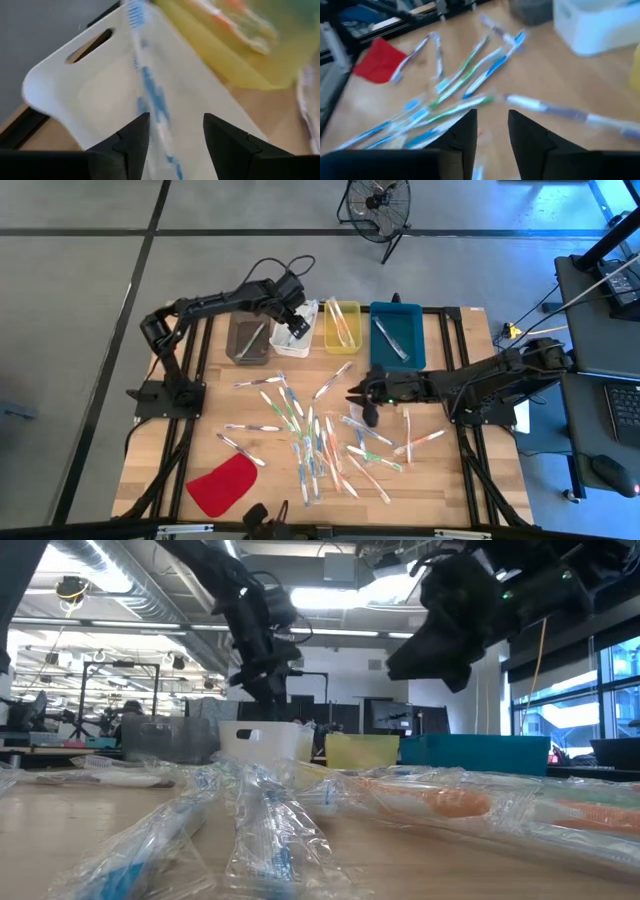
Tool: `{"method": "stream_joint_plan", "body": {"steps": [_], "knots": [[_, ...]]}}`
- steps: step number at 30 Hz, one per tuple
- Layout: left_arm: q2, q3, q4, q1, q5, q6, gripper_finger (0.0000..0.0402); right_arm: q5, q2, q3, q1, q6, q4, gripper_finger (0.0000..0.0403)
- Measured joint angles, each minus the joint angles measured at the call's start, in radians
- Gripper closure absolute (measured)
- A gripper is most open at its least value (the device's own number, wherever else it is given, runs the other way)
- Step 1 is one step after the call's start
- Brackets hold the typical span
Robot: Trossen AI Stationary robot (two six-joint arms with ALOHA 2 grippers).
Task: Pick & Place Toothbrushes
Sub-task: Put the orange toothbrush into the yellow bin
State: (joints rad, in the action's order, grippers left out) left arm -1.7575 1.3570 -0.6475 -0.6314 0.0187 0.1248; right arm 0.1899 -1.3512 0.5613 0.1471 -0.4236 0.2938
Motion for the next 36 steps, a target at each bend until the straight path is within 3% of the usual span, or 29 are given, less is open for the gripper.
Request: {"method": "stream_joint_plan", "body": {"steps": [10,20,31,36], "knots": [[0.137,-0.194,0.201,0.117,0.000,-0.007,0.0233,-0.070,0.164,0.020,0.088,-0.114,-0.296,0.0340],[0.246,-0.410,0.469,0.257,0.001,0.043,0.0233,-0.078,0.163,0.273,0.155,-0.284,-0.878,0.0364],[0.251,-0.553,0.682,0.419,0.001,0.090,0.0233,-0.079,0.159,0.295,0.204,-0.681,-1.217,0.0365],[0.251,-0.585,0.755,0.491,-0.001,0.101,0.0233,-0.079,0.157,0.295,0.251,-0.868,-1.293,0.0365]]}}
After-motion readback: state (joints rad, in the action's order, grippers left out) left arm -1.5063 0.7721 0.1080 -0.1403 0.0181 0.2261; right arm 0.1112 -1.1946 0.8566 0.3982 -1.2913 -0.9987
